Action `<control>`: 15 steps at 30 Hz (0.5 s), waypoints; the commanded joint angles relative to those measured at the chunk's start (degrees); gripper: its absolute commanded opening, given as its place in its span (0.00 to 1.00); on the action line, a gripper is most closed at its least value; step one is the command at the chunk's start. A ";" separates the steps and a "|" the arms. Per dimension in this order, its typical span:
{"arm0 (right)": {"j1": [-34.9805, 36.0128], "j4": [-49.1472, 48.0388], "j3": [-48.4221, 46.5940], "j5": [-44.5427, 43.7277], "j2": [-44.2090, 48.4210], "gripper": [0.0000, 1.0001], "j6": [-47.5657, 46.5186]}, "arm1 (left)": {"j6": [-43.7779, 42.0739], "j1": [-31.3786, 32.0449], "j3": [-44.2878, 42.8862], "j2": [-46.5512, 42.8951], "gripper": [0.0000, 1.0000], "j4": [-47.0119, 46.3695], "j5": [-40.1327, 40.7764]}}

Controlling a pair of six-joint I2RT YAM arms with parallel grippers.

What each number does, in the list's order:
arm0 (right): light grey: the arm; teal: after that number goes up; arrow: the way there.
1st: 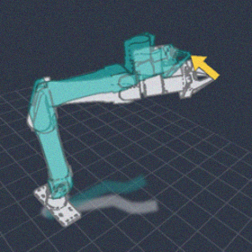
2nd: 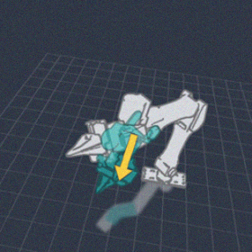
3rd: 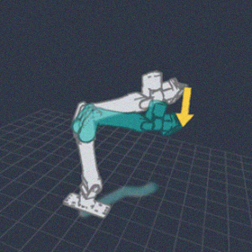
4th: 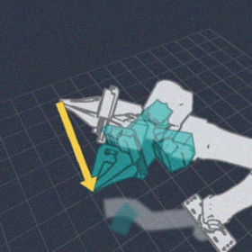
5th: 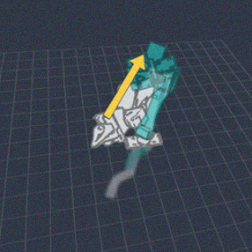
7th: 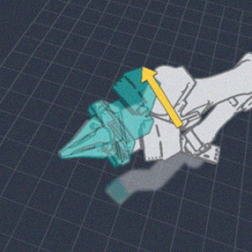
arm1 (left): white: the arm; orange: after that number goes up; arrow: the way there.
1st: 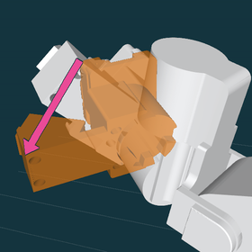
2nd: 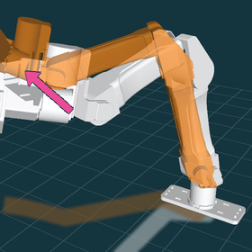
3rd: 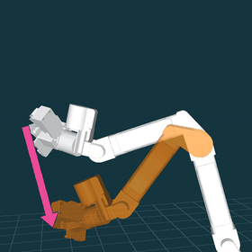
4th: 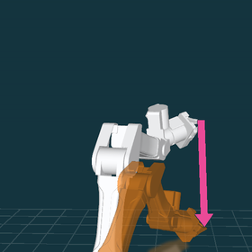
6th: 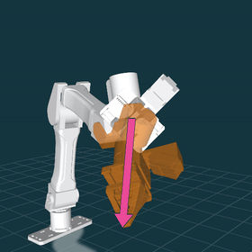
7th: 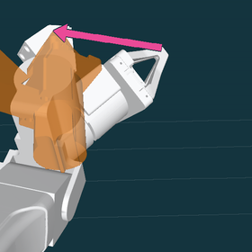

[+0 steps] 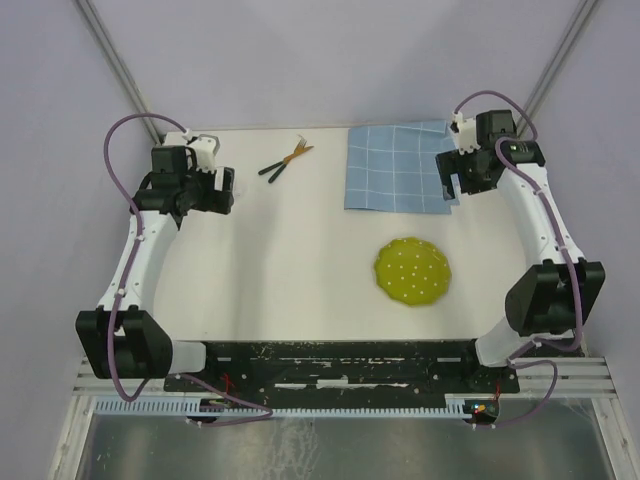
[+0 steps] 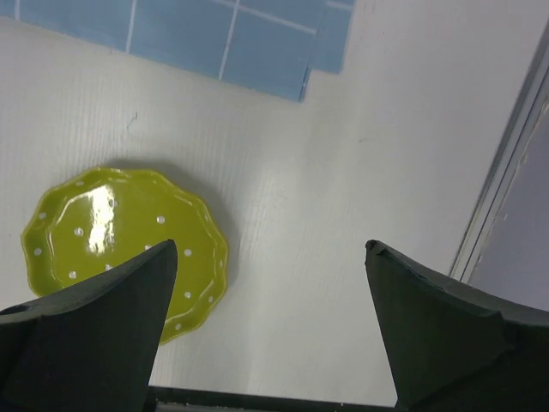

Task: Set the dinner table for one person
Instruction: Move the plate to the center of the board.

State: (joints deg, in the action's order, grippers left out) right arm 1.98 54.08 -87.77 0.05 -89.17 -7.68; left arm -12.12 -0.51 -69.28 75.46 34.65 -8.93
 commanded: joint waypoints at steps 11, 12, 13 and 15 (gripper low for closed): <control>0.39 0.42 -23.89 0.72 -21.25 0.99 -0.80 | -3.98 3.66 -13.79 6.90 1.00 -3.21 -1.04; 0.33 0.63 -25.95 -1.68 -23.00 0.99 -1.07 | -5.43 5.49 -14.79 7.70 1.00 -3.26 -0.17; 0.24 1.08 -27.94 -3.53 -24.63 0.99 -1.63 | -7.11 7.58 -15.81 8.61 1.00 -3.32 1.56; 0.07 2.42 -31.62 -6.28 -27.21 0.99 -2.06 | -8.72 11.75 -17.77 11.32 1.00 -3.36 4.47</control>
State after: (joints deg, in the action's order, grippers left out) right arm 2.35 57.58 -111.57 1.61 -113.43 -8.14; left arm -14.35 4.23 -81.69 83.61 33.95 -7.11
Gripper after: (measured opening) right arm 0.991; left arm 0.997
